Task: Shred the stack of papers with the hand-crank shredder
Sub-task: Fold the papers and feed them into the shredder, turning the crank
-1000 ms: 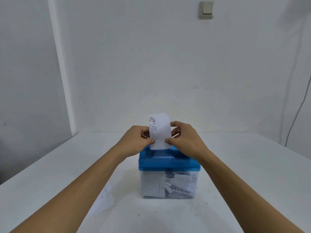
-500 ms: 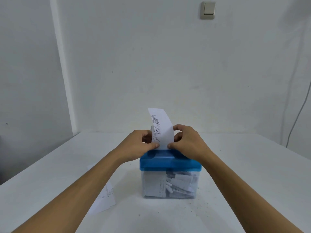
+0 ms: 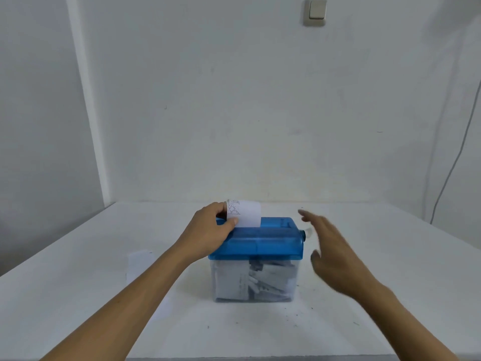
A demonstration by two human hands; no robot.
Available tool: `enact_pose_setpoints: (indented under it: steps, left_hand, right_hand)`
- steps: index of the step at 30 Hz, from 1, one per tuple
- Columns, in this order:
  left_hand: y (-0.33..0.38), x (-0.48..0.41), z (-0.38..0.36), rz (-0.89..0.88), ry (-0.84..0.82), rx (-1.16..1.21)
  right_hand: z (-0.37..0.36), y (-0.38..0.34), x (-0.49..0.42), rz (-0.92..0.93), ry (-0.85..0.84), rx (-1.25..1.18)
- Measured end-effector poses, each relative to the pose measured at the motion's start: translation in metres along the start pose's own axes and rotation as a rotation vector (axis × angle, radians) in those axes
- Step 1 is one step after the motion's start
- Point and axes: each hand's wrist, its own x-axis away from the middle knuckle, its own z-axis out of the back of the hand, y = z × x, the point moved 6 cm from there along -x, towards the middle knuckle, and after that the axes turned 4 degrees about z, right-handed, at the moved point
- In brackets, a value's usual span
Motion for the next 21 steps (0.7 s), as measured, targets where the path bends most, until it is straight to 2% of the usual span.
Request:
enact_pose_setpoints:
  steps: [2,10,18,21]
  left_hand:
    - [-0.003,0.000,-0.001,0.015,0.023,0.018]
    - [-0.011,-0.001,-0.008,0.054,0.060,0.063]
    - [-0.008,0.008,-0.015,0.041,0.104,0.118]
    - [-0.006,0.011,-0.015,0.063,0.099,0.131]
  right_hand:
    - [-0.025,0.006,0.011,0.038,-0.116,0.022]
    - [-0.054,0.015,0.005,0.162,-0.093,0.054]
    - [-0.062,0.010,0.012,0.091,-0.063,0.076]
    - [-0.050,0.004,0.020,-0.014,-0.145,0.318]
